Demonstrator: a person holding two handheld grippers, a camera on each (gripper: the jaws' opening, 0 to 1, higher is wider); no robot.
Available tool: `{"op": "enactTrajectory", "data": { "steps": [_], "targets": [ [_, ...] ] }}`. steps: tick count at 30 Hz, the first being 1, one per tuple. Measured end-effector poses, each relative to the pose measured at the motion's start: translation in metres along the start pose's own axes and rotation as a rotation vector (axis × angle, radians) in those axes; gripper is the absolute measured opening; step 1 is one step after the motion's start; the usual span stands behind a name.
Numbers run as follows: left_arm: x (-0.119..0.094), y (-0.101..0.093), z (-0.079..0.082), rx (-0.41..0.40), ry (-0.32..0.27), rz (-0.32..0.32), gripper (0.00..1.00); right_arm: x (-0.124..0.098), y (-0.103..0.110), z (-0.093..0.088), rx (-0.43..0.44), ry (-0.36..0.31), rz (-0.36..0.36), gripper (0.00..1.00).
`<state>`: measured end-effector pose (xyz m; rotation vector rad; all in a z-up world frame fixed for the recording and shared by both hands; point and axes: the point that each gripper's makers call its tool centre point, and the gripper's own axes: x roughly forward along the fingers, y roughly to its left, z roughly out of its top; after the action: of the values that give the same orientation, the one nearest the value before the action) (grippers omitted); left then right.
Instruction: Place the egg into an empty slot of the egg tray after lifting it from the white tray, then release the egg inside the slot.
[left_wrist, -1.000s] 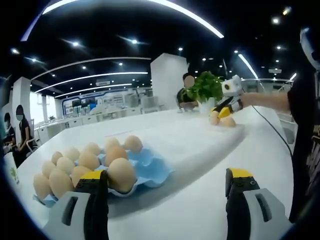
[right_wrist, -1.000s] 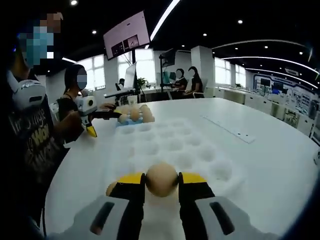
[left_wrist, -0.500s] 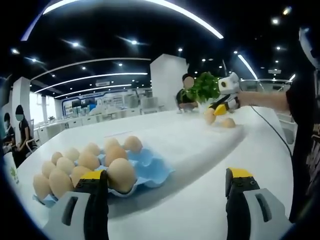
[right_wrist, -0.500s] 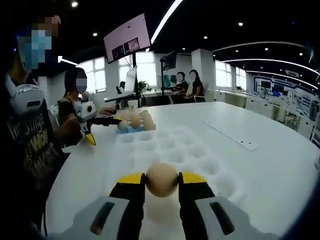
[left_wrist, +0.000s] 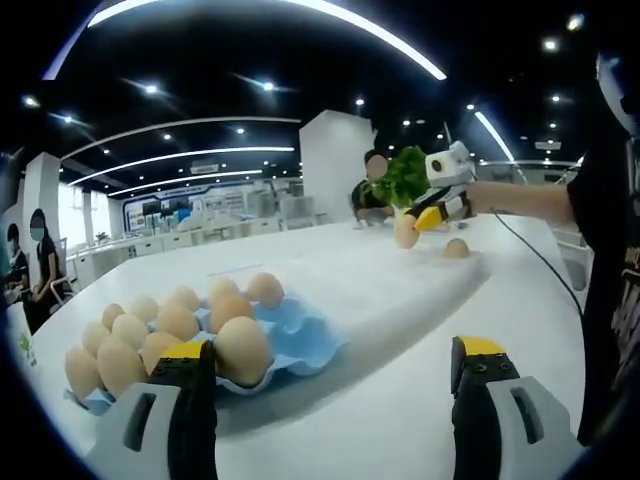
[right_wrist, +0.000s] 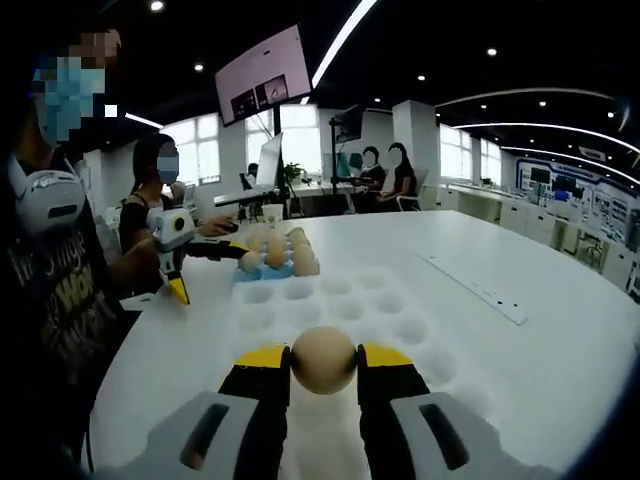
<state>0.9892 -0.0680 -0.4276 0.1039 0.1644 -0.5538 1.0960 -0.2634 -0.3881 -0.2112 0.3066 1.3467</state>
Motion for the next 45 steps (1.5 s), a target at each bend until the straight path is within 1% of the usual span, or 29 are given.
{"op": "enactTrajectory", "data": {
  "steps": [9,16,25,45],
  "targets": [
    [-0.001,0.0,0.001,-0.005,-0.014,-0.004,1.0,0.024,0.01,0.012,-0.018,-0.008,0.04,0.27],
    [-0.001,0.0,0.001,-0.006,-0.018,-0.005,1.0,0.04,0.012,0.018,-0.027,-0.006,0.06,0.27],
    [0.0,0.001,0.001,-0.007,-0.017,-0.006,1.0,0.054,0.016,0.021,-0.026,-0.009,0.088,0.27],
    [0.0,0.002,0.001,-0.009,-0.02,-0.004,1.0,0.09,0.034,0.036,-0.04,-0.029,0.156,0.27]
  ]
}}
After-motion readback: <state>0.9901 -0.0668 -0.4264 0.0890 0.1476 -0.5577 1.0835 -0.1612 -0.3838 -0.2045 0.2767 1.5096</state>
